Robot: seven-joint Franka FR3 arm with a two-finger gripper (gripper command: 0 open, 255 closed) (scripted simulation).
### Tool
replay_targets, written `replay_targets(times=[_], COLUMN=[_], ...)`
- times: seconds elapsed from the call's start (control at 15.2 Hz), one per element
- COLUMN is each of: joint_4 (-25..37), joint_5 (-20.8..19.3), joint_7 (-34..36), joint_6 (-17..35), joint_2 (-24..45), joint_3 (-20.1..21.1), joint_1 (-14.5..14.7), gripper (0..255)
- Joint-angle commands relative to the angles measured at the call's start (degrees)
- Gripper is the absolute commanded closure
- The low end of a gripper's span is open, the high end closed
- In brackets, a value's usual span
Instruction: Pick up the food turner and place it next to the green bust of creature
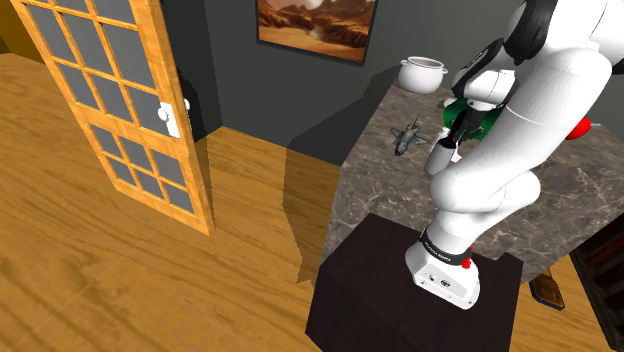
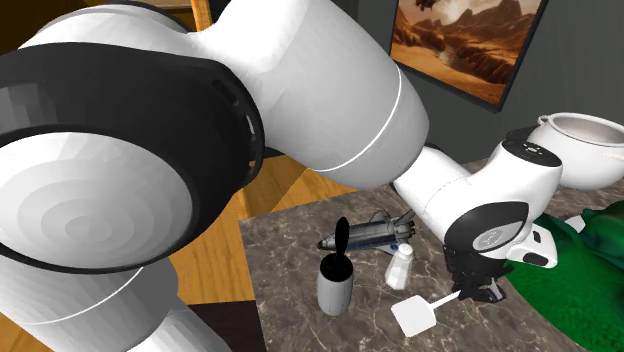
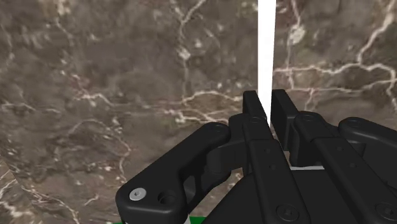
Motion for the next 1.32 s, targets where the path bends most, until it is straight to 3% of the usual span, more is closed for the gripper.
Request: replay_targets(times=[0.0, 0.07, 0.13, 0.46, 0.73, 1.25], joint_4=[-0.01, -0.01, -0.01, -0.01, 2.68, 2.68], joint_5=[0.00, 0.00, 0.00, 0.00, -4.20, -4.19], joint_7=[0.00, 0.00, 0.00, 0.00, 3.09, 3.08], joint_6=[0.02, 0.01, 0.01, 0.01, -7.37, -7.37], joint_2=[0.00, 0.00, 0.00, 0.00, -5.64, -5.64], joint_3=[0.00, 0.00, 0.00, 0.00, 0.54, 0.60], joint_1=[0.00, 0.00, 0.00, 0.00, 0.00, -0.06], gripper=[255, 255, 0, 0, 0, 0])
